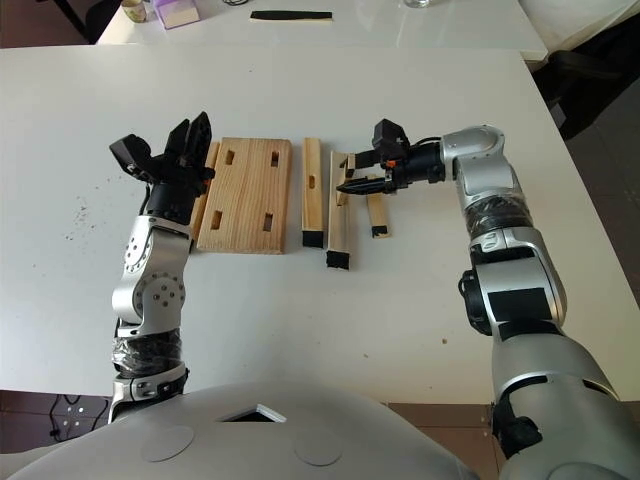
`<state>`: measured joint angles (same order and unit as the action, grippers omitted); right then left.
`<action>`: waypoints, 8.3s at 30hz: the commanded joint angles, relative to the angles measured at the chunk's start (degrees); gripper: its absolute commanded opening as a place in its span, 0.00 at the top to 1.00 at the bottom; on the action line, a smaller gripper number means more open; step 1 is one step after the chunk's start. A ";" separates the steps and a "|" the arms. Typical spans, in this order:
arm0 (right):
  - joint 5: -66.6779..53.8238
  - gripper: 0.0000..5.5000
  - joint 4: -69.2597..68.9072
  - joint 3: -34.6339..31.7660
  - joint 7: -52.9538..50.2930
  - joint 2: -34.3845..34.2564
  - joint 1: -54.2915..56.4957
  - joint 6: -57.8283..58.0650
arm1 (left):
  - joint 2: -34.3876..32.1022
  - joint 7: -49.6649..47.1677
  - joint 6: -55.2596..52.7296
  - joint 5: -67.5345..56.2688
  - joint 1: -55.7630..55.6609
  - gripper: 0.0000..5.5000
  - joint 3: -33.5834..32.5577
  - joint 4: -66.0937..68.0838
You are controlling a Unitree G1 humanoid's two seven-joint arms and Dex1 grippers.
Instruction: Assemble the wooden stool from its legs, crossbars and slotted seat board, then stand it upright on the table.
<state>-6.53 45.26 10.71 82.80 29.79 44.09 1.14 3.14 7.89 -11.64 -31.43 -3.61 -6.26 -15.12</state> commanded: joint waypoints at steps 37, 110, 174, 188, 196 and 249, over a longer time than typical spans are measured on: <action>-18.99 0.53 -51.75 -12.34 -44.05 -12.01 -12.59 30.71 | 0.29 2.39 3.52 0.71 -4.44 0.59 -0.69 6.71; 1.83 0.38 -74.30 9.62 -57.35 3.09 -38.97 53.16 | -0.96 -0.22 -1.77 1.19 6.00 0.59 -0.21 -1.82; -44.57 0.63 -46.58 -25.04 -21.61 1.22 2.09 64.17 | -18.41 7.69 -25.83 -55.90 -9.91 0.33 -8.56 -14.15; -49.80 0.63 -51.04 -20.58 -14.09 5.52 -4.81 65.27 | -23.00 10.28 -27.60 -59.25 -12.01 0.33 -5.84 -11.75; -51.29 0.63 -51.46 -20.84 -16.39 5.72 -6.18 65.85 | -23.56 11.82 -27.29 -57.90 -12.32 0.33 -5.41 -11.78; -19.88 0.39 -43.62 -13.51 -29.58 6.10 -20.55 26.26 | -56.95 63.67 -15.37 -11.82 -3.61 0.61 -10.52 11.17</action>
<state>-27.40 0.62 -3.76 52.64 36.19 21.94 28.11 -54.81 71.38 -27.87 -43.96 -6.75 -17.45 -4.24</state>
